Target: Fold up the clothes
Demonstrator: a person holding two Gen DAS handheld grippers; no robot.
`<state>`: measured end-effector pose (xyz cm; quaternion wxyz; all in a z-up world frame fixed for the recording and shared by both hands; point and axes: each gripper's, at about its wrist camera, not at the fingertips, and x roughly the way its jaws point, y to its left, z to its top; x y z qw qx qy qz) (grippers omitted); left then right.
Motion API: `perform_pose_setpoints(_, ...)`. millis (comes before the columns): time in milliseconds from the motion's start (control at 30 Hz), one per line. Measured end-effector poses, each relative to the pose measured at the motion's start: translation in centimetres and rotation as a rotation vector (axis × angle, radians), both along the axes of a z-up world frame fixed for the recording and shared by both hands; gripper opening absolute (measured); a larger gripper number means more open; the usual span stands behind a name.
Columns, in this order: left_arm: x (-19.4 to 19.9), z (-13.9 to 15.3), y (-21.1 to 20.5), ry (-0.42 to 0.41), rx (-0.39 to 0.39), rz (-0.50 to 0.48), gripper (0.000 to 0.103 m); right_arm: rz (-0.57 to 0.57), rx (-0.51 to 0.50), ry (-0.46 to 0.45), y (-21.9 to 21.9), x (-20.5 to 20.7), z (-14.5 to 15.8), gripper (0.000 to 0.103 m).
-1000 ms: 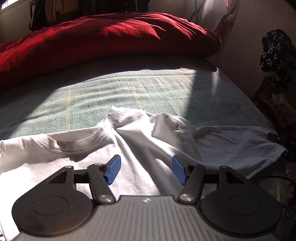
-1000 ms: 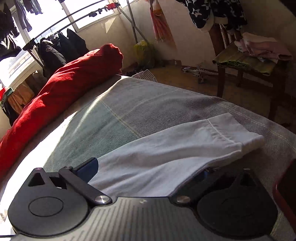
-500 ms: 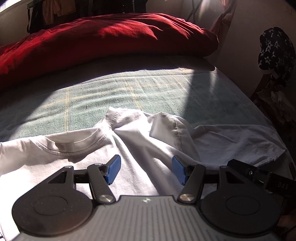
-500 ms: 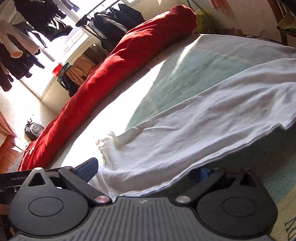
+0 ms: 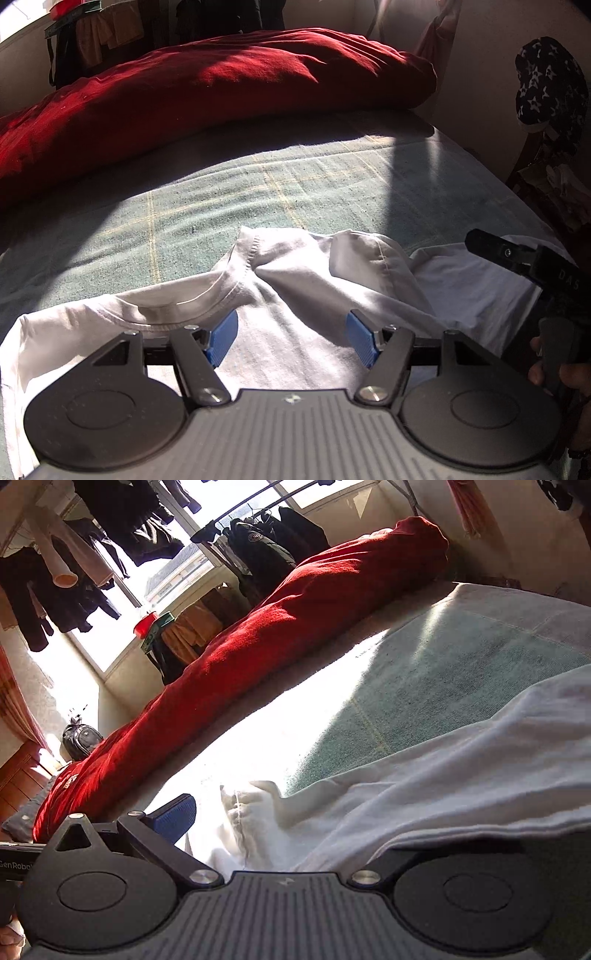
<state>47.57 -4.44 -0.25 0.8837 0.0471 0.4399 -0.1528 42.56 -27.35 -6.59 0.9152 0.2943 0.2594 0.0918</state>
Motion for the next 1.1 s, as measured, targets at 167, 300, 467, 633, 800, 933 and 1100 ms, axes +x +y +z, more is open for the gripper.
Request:
perform_pose_setpoints(167, 0.8, 0.0, -1.2, 0.004, -0.011, -0.047, 0.065, -0.170, -0.045, -0.035, -4.3, -0.6, 1.2, 0.103)
perform_pose_setpoints(300, 2.0, 0.0, -2.5, 0.027, -0.055, -0.123, 0.065, -0.269, -0.100, -0.013, -8.0, -0.9, 1.0, 0.103)
perform_pose_setpoints(467, 3.9, -0.8, -6.2, 0.106, -0.092, -0.267, 0.065, -0.322, -0.168, 0.037, -11.5, -2.0, 0.5, 0.103)
perform_pose_setpoints(633, 7.0, -4.1, -10.2, 0.231, -0.112, -0.311, 0.064, -0.285, -0.231, 0.086, -12.4, -3.9, 0.4, 0.103)
perform_pose_setpoints(800, 11.7, -6.0, -12.8, 0.212, -0.136, -0.295, 0.065, -0.208, -0.262, 0.154, -11.5, -6.4, 0.1, 0.103)
perform_pose_setpoints(933, 13.2, -4.2, -12.4, 0.184, -0.187, -0.246, 0.065, -0.094, -0.282, 0.256, -10.1, -8.2, -0.1, 0.103)
perform_pose_setpoints(1100, 10.2, -1.5, -8.8, 0.129, -0.154, -0.256, 0.067, 0.034, -0.373, 0.270, -8.9, -10.0, 2.7, 0.103)
